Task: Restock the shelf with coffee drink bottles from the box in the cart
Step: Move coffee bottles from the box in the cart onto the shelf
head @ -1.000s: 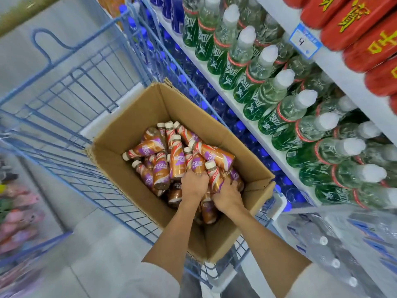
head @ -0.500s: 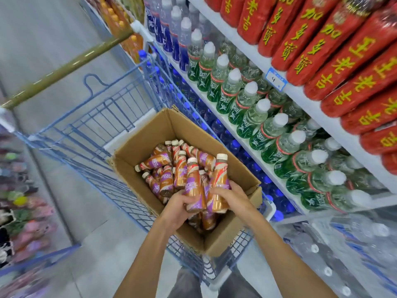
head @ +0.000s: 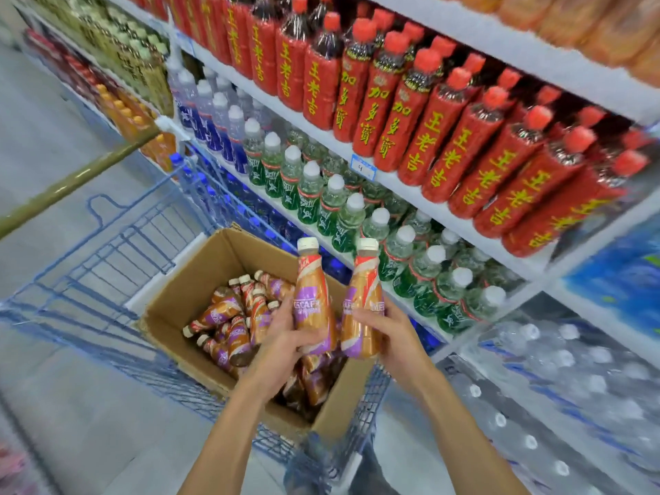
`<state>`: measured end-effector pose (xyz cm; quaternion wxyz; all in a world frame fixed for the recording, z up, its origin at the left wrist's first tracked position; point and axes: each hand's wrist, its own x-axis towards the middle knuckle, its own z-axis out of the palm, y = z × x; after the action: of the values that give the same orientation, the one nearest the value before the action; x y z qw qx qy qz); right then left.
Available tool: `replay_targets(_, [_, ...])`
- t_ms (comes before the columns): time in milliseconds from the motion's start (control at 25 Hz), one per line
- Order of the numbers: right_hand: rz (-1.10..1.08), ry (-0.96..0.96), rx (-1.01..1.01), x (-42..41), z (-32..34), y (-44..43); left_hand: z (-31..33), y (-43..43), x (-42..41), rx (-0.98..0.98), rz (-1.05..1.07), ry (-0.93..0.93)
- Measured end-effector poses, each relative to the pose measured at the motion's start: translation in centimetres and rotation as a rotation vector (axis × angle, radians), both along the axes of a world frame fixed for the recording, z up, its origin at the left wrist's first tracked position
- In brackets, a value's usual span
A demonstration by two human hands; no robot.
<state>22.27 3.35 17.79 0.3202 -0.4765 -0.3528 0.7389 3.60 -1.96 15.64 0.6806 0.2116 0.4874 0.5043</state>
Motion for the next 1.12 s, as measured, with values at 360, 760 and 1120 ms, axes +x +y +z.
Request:
replay_targets(360, [-0.274, 0.029, 0.111, 11.1, 4.7, -2.8, 5.0, 2.3, 10.6, 0.146, -0.285, 0.126])
replay_targets(760, [-0.495, -0.065, 0.263, 31.9, 9.1, -8.3, 10.3, 0.0, 32.9, 0.32, -0.415, 0.257])
replay_targets(1120, [-0.605, -0.089, 0.337, 45.1, 13.4, -11.1, 14.3, -0.9, 46.3, 0.427, -0.423, 0.254])
